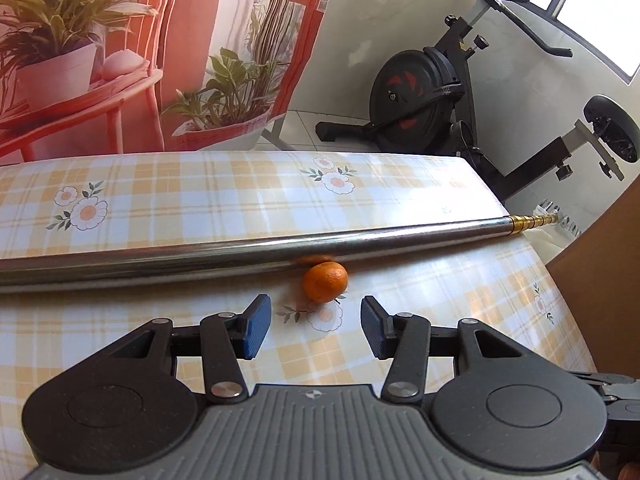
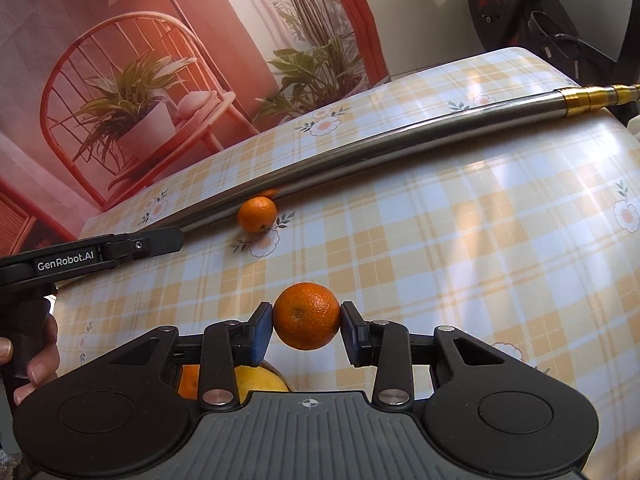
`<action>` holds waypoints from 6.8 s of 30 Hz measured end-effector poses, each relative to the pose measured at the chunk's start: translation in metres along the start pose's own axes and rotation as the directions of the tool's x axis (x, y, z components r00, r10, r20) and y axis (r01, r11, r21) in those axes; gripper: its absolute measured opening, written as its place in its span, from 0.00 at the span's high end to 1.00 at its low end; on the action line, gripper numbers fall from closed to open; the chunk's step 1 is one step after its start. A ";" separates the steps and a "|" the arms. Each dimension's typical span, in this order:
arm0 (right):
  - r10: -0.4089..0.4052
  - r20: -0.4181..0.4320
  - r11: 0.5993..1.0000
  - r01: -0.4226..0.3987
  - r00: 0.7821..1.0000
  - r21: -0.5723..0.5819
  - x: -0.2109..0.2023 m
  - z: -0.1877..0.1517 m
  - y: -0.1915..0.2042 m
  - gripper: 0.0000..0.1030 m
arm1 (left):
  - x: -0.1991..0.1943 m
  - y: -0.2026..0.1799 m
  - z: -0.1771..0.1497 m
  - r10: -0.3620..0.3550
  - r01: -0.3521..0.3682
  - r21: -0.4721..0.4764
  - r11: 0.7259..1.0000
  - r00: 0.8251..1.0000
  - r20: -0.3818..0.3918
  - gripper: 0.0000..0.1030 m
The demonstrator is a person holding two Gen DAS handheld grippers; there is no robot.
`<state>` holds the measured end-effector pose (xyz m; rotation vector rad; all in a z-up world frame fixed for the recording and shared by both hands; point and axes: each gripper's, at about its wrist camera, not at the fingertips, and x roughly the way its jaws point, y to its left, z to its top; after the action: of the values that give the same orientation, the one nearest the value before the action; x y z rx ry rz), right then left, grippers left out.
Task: Organize fruits
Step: 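Close the right gripper on one mandarin while the left grasps the other mandarin, then carry both mandarins over the white plate, then lower both mandarins into the plate and open both grippers, then withdraw both open grippers from the plate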
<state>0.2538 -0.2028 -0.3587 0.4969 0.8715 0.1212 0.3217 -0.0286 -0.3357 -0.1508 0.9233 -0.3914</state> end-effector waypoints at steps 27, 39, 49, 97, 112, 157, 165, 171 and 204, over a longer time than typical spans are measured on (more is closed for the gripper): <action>0.000 0.037 0.998 -0.003 0.999 0.069 -0.017 -0.003 -0.042 0.67 | 0.058 -0.002 0.012 0.001 -0.014 -0.151 0.988 0.996 -0.085 0.66; 0.033 0.071 0.999 -0.035 0.997 0.041 -0.047 -0.016 -0.021 0.67 | -0.046 -0.018 -0.022 -0.080 0.080 0.067 0.995 0.997 -0.006 0.65; 0.051 0.082 0.998 -0.048 0.995 -0.032 -0.070 -0.033 0.007 0.67 | -0.100 -0.017 -0.067 -0.088 0.083 0.157 0.984 0.996 0.021 0.65; 0.031 -0.062 0.968 -0.046 0.998 -0.246 -0.060 -0.077 0.077 0.67 | -0.114 -0.012 -0.152 -0.066 0.068 0.036 0.997 0.995 -0.074 0.65; 0.040 -0.081 0.965 -0.059 0.996 -0.256 -0.055 -0.082 0.078 0.67 | -0.107 -0.009 -0.168 -0.075 0.076 -0.003 0.997 0.988 -0.138 0.65; 0.009 -0.170 0.944 -0.064 0.985 -0.325 -0.031 -0.088 0.099 0.67 | -0.144 0.024 -0.136 0.125 -0.125 0.004 0.992 0.992 0.013 0.47; -0.008 -0.210 0.937 -0.066 0.978 -0.342 -0.019 -0.090 0.112 0.67 | -0.147 0.039 -0.138 0.143 -0.143 -0.048 0.989 0.990 0.003 0.46; -0.022 -0.220 0.938 -0.057 0.975 -0.342 -0.015 -0.091 0.111 0.67 | -0.142 0.040 -0.143 0.135 -0.136 -0.058 0.989 0.991 -0.016 0.45; -0.052 -0.115 0.945 0.011 0.992 -0.328 -0.074 -0.080 0.101 0.00 | -0.165 0.021 -0.145 0.100 -0.099 -0.036 0.994 0.995 0.014 0.13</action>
<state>0.1552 -0.1062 -0.3029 0.1650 0.9565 0.2645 0.1224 0.0612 -0.3062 -0.1392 0.9181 -0.2814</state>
